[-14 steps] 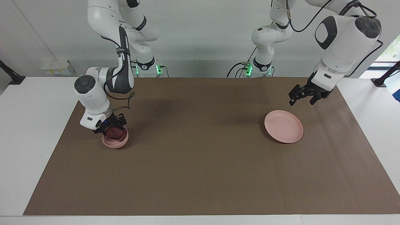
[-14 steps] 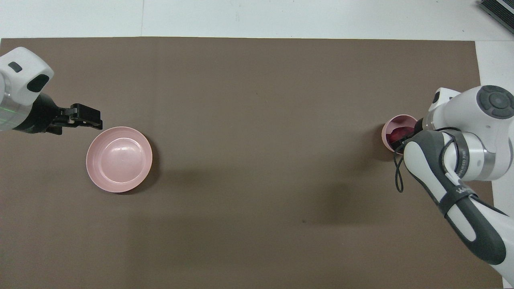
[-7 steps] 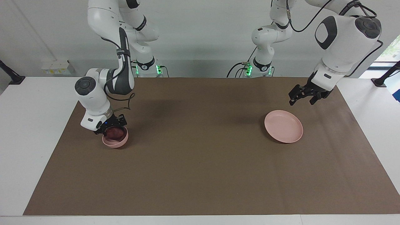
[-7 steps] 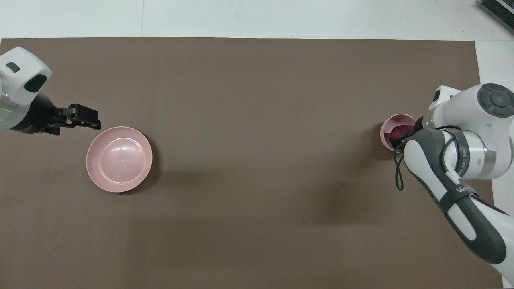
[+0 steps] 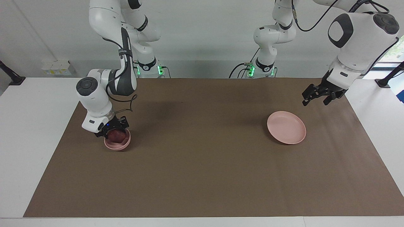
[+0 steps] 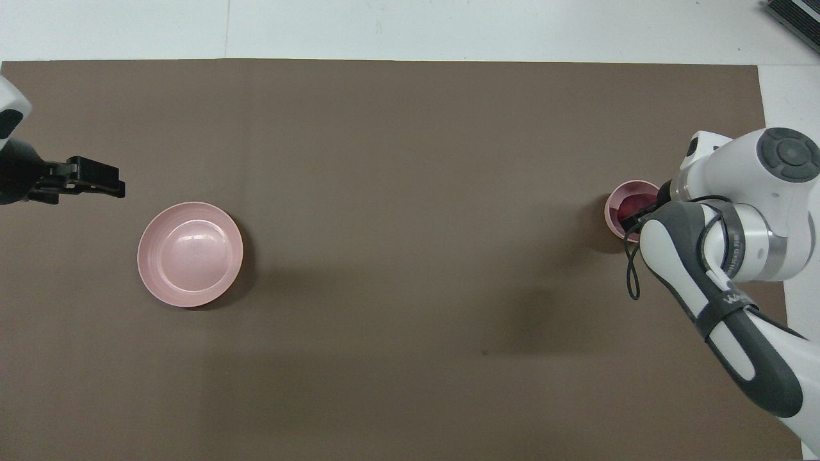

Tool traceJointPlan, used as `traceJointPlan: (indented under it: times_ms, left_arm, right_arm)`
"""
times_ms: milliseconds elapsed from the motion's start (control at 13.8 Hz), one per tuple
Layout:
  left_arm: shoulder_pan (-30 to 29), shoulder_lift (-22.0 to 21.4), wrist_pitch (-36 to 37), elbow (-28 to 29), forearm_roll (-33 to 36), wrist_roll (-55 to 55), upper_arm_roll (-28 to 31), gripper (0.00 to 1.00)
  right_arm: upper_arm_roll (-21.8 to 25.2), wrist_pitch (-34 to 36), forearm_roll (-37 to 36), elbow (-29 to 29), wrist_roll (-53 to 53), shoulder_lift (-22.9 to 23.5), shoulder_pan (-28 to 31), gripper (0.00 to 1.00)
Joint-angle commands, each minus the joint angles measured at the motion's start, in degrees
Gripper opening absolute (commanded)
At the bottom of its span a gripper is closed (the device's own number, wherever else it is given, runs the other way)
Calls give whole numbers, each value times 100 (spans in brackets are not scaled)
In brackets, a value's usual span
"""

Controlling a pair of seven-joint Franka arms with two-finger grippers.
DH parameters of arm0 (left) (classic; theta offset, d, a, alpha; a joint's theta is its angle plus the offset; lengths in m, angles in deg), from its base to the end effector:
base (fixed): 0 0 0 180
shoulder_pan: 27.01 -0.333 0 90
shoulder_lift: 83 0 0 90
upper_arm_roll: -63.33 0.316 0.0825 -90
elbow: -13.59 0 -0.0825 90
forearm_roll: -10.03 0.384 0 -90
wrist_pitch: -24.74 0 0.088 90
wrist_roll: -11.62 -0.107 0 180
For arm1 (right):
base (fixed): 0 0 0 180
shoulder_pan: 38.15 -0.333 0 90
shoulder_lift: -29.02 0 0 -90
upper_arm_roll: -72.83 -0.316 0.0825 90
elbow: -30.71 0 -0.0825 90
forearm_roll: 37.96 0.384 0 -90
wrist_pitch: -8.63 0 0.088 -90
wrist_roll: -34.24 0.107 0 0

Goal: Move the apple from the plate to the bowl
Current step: 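Lower the apple into the pink bowl while the left gripper retracts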

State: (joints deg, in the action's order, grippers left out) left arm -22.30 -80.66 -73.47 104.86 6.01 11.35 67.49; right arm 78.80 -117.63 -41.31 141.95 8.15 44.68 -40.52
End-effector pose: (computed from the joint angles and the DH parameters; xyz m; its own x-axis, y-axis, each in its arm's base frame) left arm 0.5800 -0.0129 0.6042 0.9968 -0.0046 0.0803 -0.0099 -0.9977 0.0666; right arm 0.6070 -0.0376 0.3434 0.9082 0.4162 -0.0432 0.4182 -0.9062 0.0621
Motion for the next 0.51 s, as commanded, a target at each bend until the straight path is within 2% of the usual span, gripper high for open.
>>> traceJointPlan:
  times_ms: [0, 434]
  left_arm:
    - [119, -111, 144, -4, 77, -87, 119, 100]
    - [110, -146, 188, -4, 148, -52, 84, 100]
  right_arm:
    - [-17, -4, 37, -120, 43, 60, 26, 100]
    - [-26, 145, 37, -330, 350, -124, -44, 100]
